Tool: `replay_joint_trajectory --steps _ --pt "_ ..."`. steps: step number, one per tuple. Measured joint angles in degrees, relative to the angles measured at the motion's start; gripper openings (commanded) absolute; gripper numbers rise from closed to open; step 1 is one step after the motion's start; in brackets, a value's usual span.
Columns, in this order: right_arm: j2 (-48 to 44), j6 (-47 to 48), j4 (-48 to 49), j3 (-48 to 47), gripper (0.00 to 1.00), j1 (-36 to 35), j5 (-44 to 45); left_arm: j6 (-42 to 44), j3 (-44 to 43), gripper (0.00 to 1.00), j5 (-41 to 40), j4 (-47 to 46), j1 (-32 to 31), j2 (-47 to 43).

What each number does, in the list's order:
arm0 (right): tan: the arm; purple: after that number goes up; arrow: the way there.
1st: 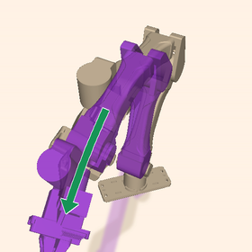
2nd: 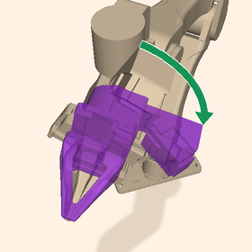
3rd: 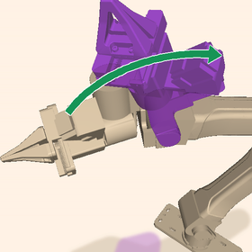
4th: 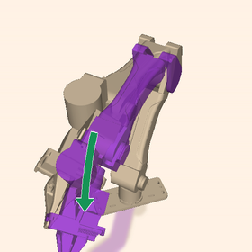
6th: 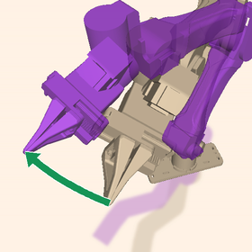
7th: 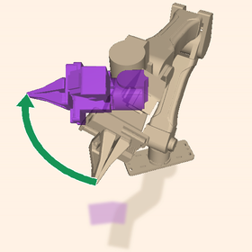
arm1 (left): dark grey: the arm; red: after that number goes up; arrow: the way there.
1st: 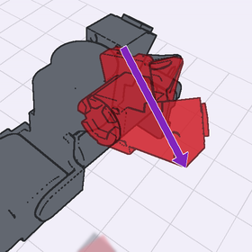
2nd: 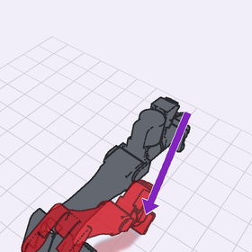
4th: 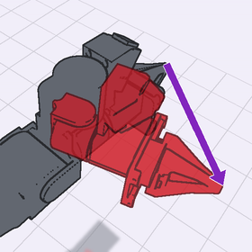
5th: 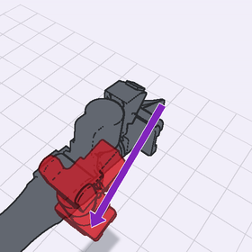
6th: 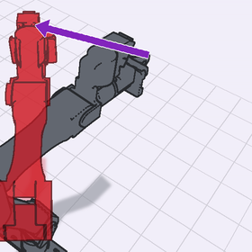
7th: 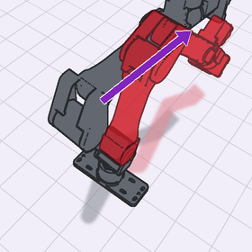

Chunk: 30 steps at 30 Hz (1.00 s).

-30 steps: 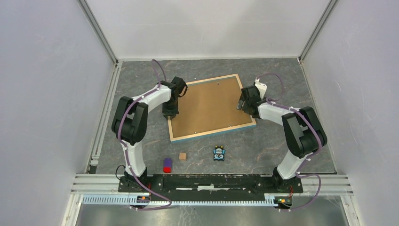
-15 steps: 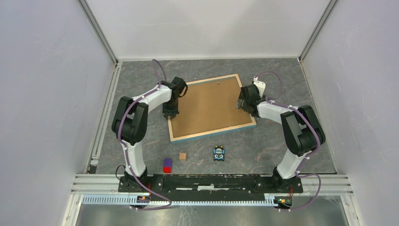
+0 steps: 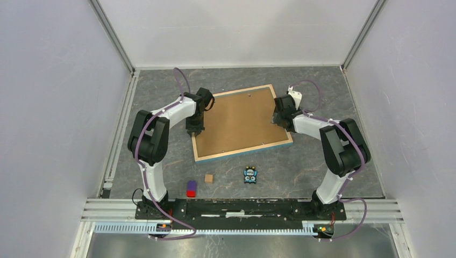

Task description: Put the photo into the frame

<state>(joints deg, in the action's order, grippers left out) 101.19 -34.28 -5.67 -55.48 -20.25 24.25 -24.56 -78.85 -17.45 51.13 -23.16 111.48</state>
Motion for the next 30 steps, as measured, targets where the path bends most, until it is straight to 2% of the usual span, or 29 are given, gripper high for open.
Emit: replay_joint_trajectory --steps 17,30 --pt "-1.3 4.7 2.6 2.0 0.55 1.3 -5.0 0.0 0.0 0.04 0.0 0.0 0.0 0.0" --pt "-1.3 9.4 4.5 2.4 0.41 3.6 -10.0 0.0 0.0 0.04 0.0 0.0 0.0 0.0"
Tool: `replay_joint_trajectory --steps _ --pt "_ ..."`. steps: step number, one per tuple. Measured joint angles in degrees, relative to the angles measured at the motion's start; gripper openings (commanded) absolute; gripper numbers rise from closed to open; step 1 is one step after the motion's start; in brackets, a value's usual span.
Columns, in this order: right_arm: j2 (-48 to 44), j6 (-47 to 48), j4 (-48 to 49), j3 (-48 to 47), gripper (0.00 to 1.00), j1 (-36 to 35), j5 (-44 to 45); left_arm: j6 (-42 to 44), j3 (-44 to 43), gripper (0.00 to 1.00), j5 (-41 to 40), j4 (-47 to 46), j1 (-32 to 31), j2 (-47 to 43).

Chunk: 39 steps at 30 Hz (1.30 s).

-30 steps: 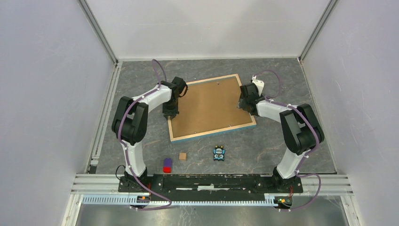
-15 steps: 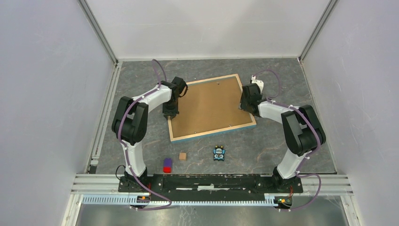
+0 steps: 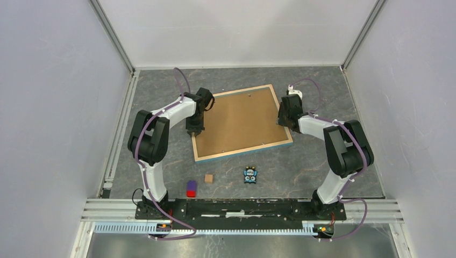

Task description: Put the photo into the frame

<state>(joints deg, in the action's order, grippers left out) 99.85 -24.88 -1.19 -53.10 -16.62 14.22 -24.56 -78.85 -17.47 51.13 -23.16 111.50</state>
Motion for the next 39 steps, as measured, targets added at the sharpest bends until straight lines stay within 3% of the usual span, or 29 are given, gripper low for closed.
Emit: replay_joint_trajectory --steps 18,25,30,32,36,39 --pt "0.2 4.5 1.2 0.1 0.20 0.4 -2.0 0.0 0.0 0.04 0.0 0.0 0.1 0.0" --pt "1.2 7.3 3.5 -0.2 0.00 0.6 -3.8 0.0 0.0 0.04 0.0 -0.2 0.6 0.0" --pt "2.1 9.3 3.8 -1.3 0.00 0.6 -5.2 0.0 0.0 0.04 -0.1 -0.2 0.8 0.0" --pt "2.1 10.1 3.9 -1.3 0.07 0.7 -5.6 0.0 0.0 0.04 0.0 -0.2 0.9 0.0" --pt "2.1 11.8 4.0 -1.3 0.40 0.9 -6.7 0.0 0.0 0.04 0.0 -0.3 0.9 0.0" --pt "2.0 12.9 3.8 -1.3 0.44 0.9 -6.8 0.0 0.0 0.04 -0.1 -0.2 0.9 0.0"
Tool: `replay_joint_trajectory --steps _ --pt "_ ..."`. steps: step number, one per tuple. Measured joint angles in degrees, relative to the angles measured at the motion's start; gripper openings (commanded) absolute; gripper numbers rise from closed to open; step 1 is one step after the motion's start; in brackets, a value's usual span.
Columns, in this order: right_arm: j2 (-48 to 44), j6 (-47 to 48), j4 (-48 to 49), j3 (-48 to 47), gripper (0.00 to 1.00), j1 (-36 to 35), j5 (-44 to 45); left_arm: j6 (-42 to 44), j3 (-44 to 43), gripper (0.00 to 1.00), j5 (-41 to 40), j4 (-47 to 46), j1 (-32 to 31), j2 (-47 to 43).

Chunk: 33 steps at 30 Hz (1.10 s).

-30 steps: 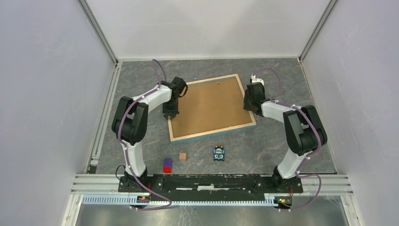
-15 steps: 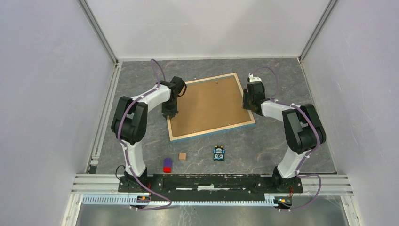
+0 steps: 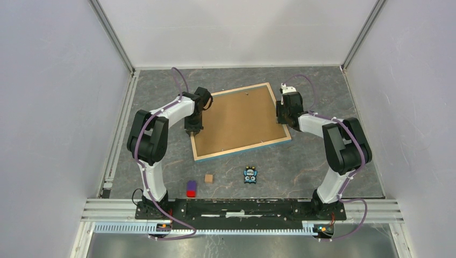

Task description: Put the photo into the frame

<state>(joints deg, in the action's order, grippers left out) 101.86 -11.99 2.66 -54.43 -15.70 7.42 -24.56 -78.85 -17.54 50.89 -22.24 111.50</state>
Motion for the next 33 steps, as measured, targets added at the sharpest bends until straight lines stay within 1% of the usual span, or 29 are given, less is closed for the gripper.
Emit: replay_joint_trajectory --steps 7,10,12,17,22,24,25,27,30,31,33 --pt "-0.3 1.6 -1.0 -0.2 0.53 0.0 0.1 0.0 0.0 0.04 0.0 0.0 0.0 0.0" --pt "-0.7 2.0 -2.0 -0.2 0.53 0.0 0.0 0.0 0.0 0.04 0.0 0.0 0.0 0.0" --pt "-0.7 2.0 -2.1 -0.2 0.51 0.0 -0.1 0.0 0.0 0.04 0.0 0.0 0.0 0.0" --pt "-0.6 2.0 -1.9 -0.2 0.37 0.1 -0.3 0.0 0.0 0.04 0.0 0.0 0.0 0.0" --pt "0.0 2.5 -0.6 -0.2 0.12 0.1 -0.2 0.0 0.0 0.04 -0.2 0.0 0.0 0.0" --pt "0.6 3.1 0.1 -0.6 0.04 0.2 -0.5 0.0 0.0 0.04 -0.2 -0.1 0.1 0.0" --pt "0.8 3.5 0.5 -0.7 0.03 0.2 -0.5 0.0 0.0 0.04 -0.3 -0.2 0.2 0.0" --pt "1.0 4.3 1.0 -0.7 0.04 0.2 -1.0 0.0 0.0 0.04 -0.4 -0.3 0.4 0.0" --pt "1.0 4.9 1.3 -0.7 0.11 0.2 -1.2 0.0 0.0 0.04 -0.4 -0.3 0.5 0.0" --pt "1.0 4.9 1.3 -0.7 0.17 0.2 -1.2 0.0 0.0 0.04 -0.4 -0.3 0.5 0.0" --pt "0.9 4.8 1.3 -0.7 0.33 0.2 -1.3 0.0 0.0 0.04 -0.4 -0.3 0.5 0.0"
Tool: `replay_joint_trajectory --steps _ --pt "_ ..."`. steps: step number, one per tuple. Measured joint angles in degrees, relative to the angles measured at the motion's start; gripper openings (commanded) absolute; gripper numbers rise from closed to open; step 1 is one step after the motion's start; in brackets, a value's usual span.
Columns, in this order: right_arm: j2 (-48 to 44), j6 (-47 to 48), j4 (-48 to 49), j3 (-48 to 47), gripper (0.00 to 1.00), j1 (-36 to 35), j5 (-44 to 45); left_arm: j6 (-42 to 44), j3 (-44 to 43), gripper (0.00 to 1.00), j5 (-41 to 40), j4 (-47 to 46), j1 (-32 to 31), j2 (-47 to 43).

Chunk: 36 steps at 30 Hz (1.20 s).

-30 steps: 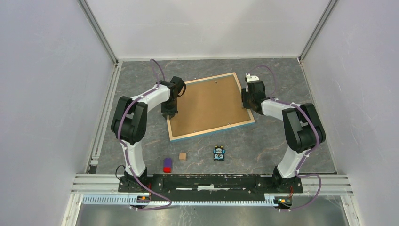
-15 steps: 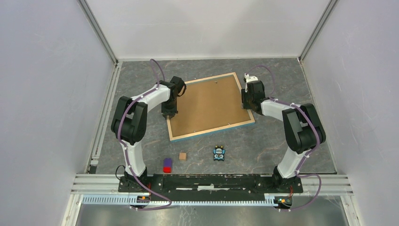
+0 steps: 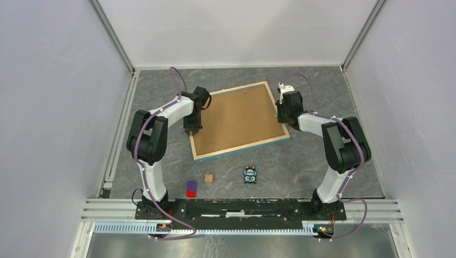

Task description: Put the photo into the frame

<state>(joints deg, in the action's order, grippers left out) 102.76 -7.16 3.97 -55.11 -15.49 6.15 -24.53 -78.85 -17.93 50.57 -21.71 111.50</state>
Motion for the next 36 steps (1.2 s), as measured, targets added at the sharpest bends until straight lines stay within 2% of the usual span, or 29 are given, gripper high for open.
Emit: replay_joint_trajectory --steps 2,5,17,23,25,28,34,36 --pt "-0.2 -0.4 0.1 0.2 0.44 0.0 0.1 0.0 0.0 0.04 0.0 0.0 0.0 0.0" --pt "-2.0 -0.4 0.1 2.3 0.50 0.0 0.2 0.0 0.0 0.04 0.0 0.2 0.0 0.0" --pt "-1.3 -0.6 2.6 2.6 0.49 0.0 -0.7 0.0 0.0 0.04 0.0 0.2 0.0 0.0" --pt "0.1 -1.0 4.3 1.8 0.41 0.0 -1.0 0.0 0.0 0.04 0.0 0.2 0.0 0.0" --pt "0.5 -1.1 4.5 1.5 0.33 0.0 -1.0 0.0 0.0 0.04 0.0 0.2 0.0 0.0" --pt "0.7 -1.0 4.7 1.3 0.16 -0.1 -1.0 0.0 0.0 0.04 0.0 0.2 0.0 0.0" --pt "2.2 -0.3 5.7 0.0 0.01 0.0 -2.8 0.0 0.0 0.04 0.0 0.2 0.1 0.0" --pt "2.5 0.0 5.9 -0.3 0.00 0.1 -3.2 0.0 0.0 0.04 0.0 0.3 0.2 0.0"
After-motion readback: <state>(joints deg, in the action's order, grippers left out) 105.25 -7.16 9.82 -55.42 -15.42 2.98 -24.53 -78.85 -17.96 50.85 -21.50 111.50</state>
